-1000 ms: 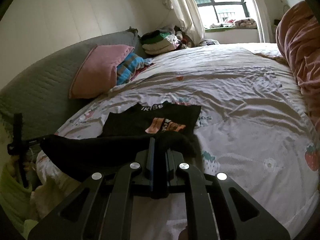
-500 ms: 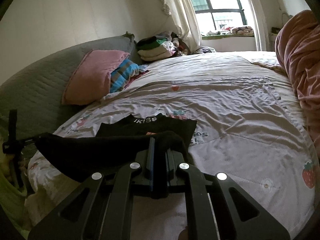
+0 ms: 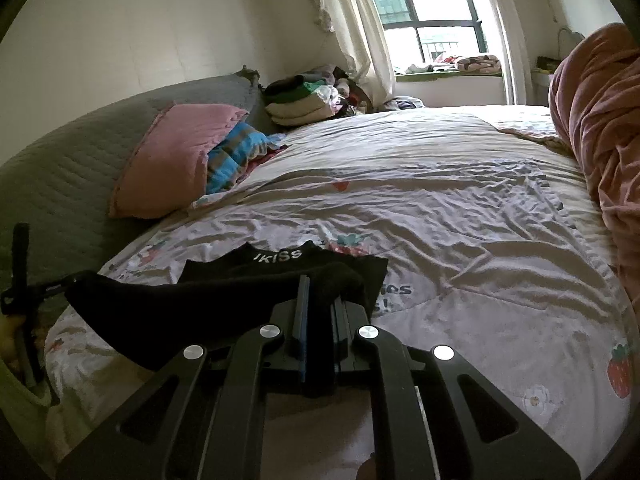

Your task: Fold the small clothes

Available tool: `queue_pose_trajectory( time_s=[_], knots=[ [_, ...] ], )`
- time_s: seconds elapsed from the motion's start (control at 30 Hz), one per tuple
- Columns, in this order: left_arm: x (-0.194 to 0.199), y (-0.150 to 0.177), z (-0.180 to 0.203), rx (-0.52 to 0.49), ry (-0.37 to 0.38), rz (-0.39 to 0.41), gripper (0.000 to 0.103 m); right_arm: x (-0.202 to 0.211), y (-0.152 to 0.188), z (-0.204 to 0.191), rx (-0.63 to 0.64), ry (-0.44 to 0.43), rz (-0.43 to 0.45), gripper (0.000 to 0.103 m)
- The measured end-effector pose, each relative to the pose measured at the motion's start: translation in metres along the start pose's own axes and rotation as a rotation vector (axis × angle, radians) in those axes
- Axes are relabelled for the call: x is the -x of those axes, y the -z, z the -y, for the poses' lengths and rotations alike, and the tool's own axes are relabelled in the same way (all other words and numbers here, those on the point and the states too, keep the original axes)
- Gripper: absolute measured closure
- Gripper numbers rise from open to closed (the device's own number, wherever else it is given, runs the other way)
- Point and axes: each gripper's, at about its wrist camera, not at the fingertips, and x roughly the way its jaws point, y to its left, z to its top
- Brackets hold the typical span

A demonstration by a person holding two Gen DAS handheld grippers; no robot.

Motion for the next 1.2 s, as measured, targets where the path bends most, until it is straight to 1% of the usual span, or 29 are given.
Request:
queue_pose_trajectory(
  time_s=[0.23, 0.5, 0.87, 1.07, 1.13, 1.17, 1.2],
  knots=[
    [-0.023, -0.008, -0.001, 0.019, -0.027, -0.001, 0.1, -0.023, -0.007, 0.004, -0.004, 0.023, -0.01, 0.095],
    [-0.048, -0.013, 0.001, 0.002, -0.059, -0.015, 0.1, -0.049, -0.01, 0.008, -0.002, 0.057, -0.026, 0.095],
    [-0.089, -0.016, 0.0, 0.015, -0.078, -0.045, 0.099, -0.084, -0.007, 0.018, -0.023, 0.089, -0.069, 0.095],
    [-0.11, -0.014, 0.002, 0.019, -0.084, -0.062, 0.099, -0.107, -0.003, 0.023, -0.029, 0.112, -0.107, 0.095],
    [-0.114, -0.013, 0.001, 0.026, -0.088, -0.063, 0.098, -0.112, -0.001, 0.024, -0.031, 0.12, -0.115, 0.095],
    [-0.116, -0.014, 0.0, 0.032, -0.091, -0.062, 0.094, -0.116, 0.0, 0.025, -0.032, 0.124, -0.119, 0.094],
    [-0.117, -0.014, -0.002, 0.041, -0.097, -0.056, 0.092, -0.119, 0.002, 0.025, -0.032, 0.135, -0.122, 0.091]
  ],
)
